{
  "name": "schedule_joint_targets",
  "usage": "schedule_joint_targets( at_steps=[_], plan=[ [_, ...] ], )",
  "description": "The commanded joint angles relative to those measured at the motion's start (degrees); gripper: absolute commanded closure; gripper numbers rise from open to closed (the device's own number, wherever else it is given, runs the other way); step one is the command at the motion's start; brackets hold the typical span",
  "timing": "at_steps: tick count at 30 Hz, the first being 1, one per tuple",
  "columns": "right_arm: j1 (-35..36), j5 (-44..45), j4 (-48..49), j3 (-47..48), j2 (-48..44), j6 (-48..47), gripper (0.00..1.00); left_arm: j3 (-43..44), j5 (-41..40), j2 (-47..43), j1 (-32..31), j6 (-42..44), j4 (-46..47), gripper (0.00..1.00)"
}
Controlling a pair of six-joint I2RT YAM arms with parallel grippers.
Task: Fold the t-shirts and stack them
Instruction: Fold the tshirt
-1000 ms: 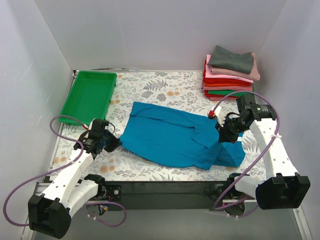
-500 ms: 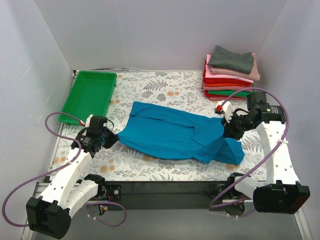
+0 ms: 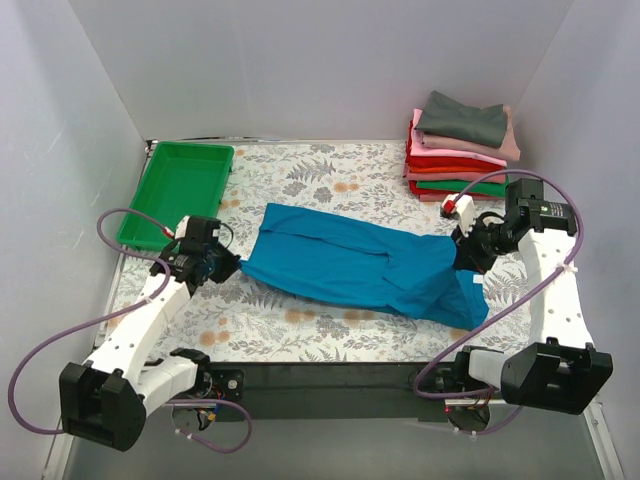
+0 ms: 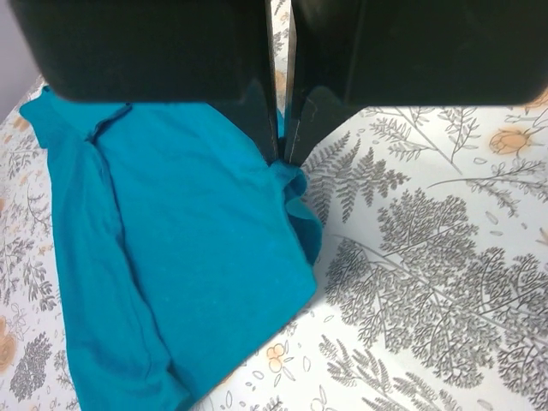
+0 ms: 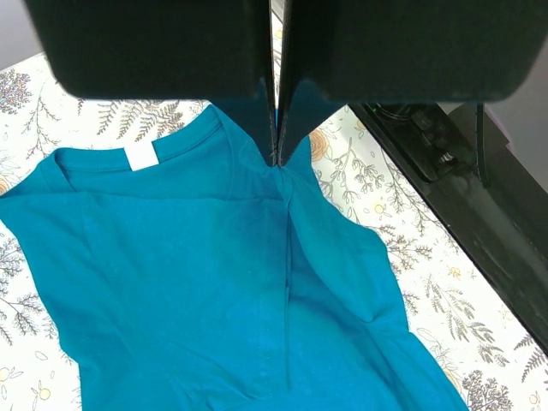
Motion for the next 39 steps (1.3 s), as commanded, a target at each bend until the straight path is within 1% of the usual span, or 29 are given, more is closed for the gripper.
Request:
schedule_joint_targets(
  at_steps=[1,8,15,25,32,39],
  plan=[
    [-1.5,-2.4,0.7,3.4,1.1,-1.0,0.99,3.0,-2.2,3.9,0.3,0.0,2.2,1.00],
    [-2.9,-3.1,3.0,4.7,4.5,-0.9,0.99,6.2,-2.3,12.9,0.8,1.5,5.2,1.00],
    [-3.4,-3.6,5.4,6.7,8.2,0.4,0.99,11.2,-2.5,22.5,0.9,4.3,5.9,1.00],
    [-4.9,-2.9,10.1,5.8,10.3,3.1,0.99,20.3,-3.2,35.7,1.1,8.0,5.8,1.00],
    [-5.9,-2.2,12.0,4.7,11.5,4.0,0.99,23.7,-3.4,39.5,1.0,9.8,5.8,1.00],
    [-7.0,-1.7,12.4,2.4,10.9,3.4,0.99,25.7,-2.6,41.3,1.0,11.4,5.5,1.00]
  ],
)
